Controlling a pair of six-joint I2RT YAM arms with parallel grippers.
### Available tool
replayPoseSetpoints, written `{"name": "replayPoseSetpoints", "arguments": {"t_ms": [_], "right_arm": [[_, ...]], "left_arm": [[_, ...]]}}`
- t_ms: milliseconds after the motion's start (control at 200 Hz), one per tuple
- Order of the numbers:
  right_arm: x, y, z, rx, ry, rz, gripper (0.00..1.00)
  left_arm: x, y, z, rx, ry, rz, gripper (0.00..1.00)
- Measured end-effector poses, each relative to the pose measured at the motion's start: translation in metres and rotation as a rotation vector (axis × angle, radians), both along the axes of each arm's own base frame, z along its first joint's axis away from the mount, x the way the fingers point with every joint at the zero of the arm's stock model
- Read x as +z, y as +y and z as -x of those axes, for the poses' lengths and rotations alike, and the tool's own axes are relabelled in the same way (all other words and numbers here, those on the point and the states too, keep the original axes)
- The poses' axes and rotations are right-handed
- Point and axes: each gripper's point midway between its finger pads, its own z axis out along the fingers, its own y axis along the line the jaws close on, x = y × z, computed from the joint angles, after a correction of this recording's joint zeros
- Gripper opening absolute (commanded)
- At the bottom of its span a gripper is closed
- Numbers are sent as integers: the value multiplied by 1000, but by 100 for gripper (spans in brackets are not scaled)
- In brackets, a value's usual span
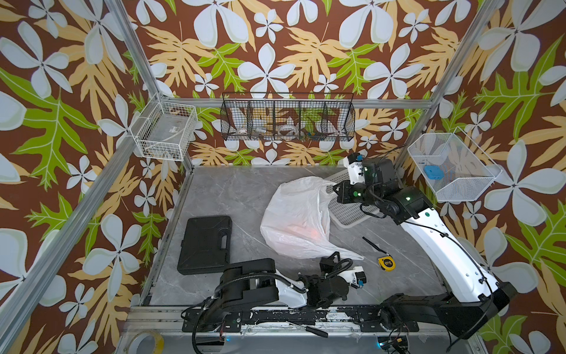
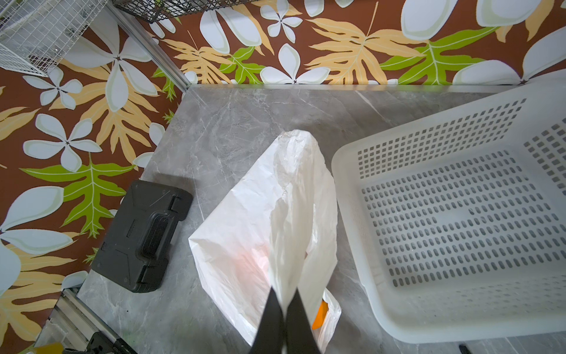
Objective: Place the oranges into plastic bags & tie knots
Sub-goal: Adjust the plastic bag at the center of the board.
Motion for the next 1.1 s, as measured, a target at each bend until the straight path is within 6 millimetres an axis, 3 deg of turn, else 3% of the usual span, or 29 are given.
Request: {"name": "replayPoseSetpoints", "arguments": {"t_ms": [155,305,420,526,691,786,1101], "right_arm": [[18,-9,-3,-40,-48,13,0],[48,-22,-3,-84,-118,29,0],[76,-30,5,-91,-185,31,0],[96,-35,14,-79,-242,34,0],[120,-47,29,-79,-303,64,0],[128,-50,34,-70,-320,84,0],[119,-56,47,-17,-239,188,0]], "left_arm": [[37,9,15,-52,37,96,0],[112,29,30,-160,155,346,0],[176,62,26,-281,283,603,0],[212,100,15,-363,370,791,0],[243,153,-2,-458,458,971,0],[250,177,-18,-483,505,1048,0],[254,220,-71,-501,652,1193,0]]}}
